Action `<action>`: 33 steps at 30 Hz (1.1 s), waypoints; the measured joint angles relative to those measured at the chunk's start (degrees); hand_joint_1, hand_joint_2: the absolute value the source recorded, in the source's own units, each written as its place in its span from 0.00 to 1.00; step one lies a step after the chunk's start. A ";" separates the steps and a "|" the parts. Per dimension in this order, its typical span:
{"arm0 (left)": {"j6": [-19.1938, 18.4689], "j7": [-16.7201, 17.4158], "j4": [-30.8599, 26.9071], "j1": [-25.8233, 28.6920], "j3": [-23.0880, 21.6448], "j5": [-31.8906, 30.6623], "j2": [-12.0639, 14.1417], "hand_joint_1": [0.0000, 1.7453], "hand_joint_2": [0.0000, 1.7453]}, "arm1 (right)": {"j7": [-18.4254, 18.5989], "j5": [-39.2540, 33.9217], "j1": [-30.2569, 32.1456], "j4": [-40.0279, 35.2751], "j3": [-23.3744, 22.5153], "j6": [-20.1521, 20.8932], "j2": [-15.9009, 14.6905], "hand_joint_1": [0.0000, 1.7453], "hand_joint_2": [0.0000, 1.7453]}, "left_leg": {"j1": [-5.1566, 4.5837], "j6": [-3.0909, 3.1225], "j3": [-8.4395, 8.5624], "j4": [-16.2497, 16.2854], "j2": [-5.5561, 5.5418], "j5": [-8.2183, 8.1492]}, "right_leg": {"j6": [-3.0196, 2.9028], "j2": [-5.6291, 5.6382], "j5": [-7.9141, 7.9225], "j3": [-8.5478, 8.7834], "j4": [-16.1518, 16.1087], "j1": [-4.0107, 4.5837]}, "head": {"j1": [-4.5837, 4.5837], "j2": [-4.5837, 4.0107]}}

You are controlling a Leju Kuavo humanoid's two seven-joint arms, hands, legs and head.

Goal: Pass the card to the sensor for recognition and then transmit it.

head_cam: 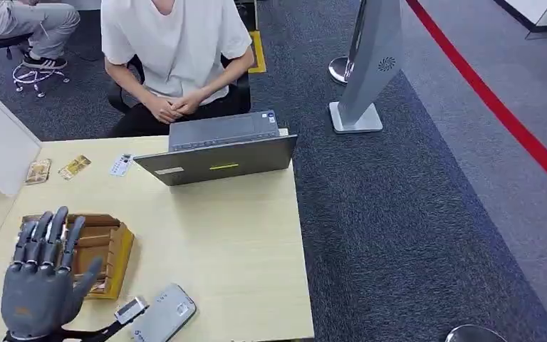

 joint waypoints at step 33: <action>-32.59 -4.83 -13.49 10.09 -10.89 43.03 38.46 0.00 1.00 | -1.66 -2.95 -0.07 0.00 -2.76 0.09 0.04 0.00 1.00 | 0.18 -0.19 0.11 -0.04 -0.18 -0.09 | -0.34 -0.25 -0.23 0.15 0.04 0.20 | -0.04 0.00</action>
